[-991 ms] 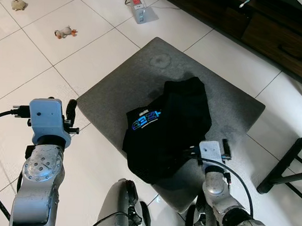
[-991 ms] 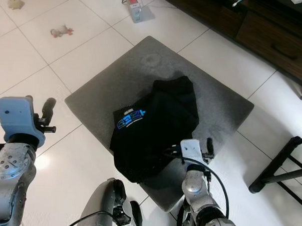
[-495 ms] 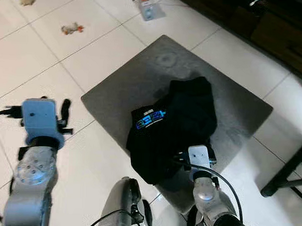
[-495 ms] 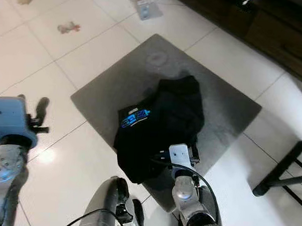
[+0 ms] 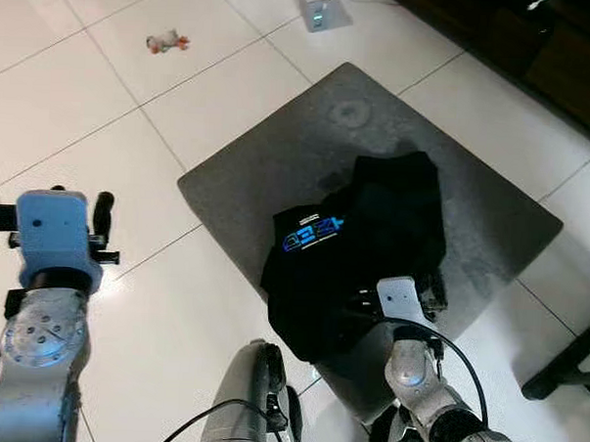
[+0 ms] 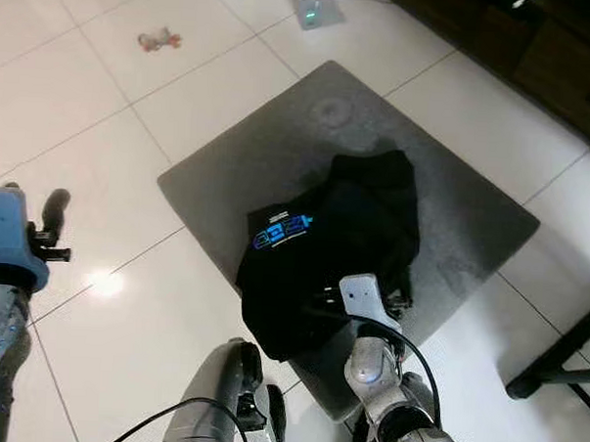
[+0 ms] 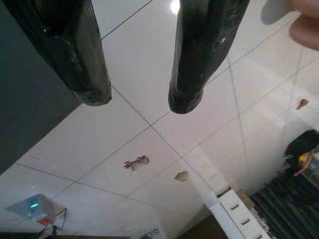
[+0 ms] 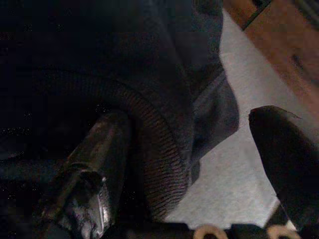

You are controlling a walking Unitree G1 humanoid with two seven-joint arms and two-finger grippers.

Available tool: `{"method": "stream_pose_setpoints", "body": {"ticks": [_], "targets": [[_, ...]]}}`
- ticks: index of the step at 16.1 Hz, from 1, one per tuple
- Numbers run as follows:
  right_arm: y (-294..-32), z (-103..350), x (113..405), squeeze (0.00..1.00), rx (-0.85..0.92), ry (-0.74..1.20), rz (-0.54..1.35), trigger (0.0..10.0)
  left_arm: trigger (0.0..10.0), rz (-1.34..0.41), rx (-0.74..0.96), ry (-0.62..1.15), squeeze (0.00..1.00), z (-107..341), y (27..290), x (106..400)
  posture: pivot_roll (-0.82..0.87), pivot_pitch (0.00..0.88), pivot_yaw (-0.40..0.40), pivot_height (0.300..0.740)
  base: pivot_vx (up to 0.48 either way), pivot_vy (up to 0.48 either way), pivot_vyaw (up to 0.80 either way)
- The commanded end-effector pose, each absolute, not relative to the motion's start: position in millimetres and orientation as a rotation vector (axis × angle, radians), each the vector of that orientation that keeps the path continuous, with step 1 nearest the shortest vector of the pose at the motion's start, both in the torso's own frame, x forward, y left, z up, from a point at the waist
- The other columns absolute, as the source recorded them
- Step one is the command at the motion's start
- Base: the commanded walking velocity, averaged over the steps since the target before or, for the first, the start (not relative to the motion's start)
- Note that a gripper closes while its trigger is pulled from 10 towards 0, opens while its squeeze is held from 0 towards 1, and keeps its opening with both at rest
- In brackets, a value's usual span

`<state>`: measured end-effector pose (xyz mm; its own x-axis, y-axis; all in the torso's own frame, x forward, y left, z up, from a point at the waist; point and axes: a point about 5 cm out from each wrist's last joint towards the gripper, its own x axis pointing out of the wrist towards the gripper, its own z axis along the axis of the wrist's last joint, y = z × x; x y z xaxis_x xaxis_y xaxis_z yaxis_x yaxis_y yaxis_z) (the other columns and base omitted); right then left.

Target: Hang hanger

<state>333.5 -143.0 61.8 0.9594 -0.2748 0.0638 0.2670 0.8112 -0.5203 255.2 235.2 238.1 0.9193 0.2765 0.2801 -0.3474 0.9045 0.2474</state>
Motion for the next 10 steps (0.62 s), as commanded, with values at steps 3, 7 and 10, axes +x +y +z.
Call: {"method": "stream_pose_setpoints", "body": {"ticks": [3, 7, 10], "targets": [[-153, 40, 319, 0.0, -0.639, 0.129, -0.339, 10.0, 10.0, 0.331, 0.33, -0.23, 0.0, 238, 239, 248, 0.31, 0.502, 0.185, 0.597, 0.0, 0.0, 0.0], [-161, 32, 312, 0.0, -0.647, 0.166, -0.391, 10.0, 10.0, 0.321, 0.34, -0.228, 0.0, 239, 237, 247, 0.31, 0.503, 0.188, 0.597, 0.0, 0.0, 0.0], [-162, 33, 313, 0.0, -0.62, 0.171, -0.408, 0.0, 10.0, 0.317, 0.34, -0.225, 0.0, 238, 237, 248, 0.31, 0.498, 0.186, 0.597, 0.0, 0.0, 0.0]]}}
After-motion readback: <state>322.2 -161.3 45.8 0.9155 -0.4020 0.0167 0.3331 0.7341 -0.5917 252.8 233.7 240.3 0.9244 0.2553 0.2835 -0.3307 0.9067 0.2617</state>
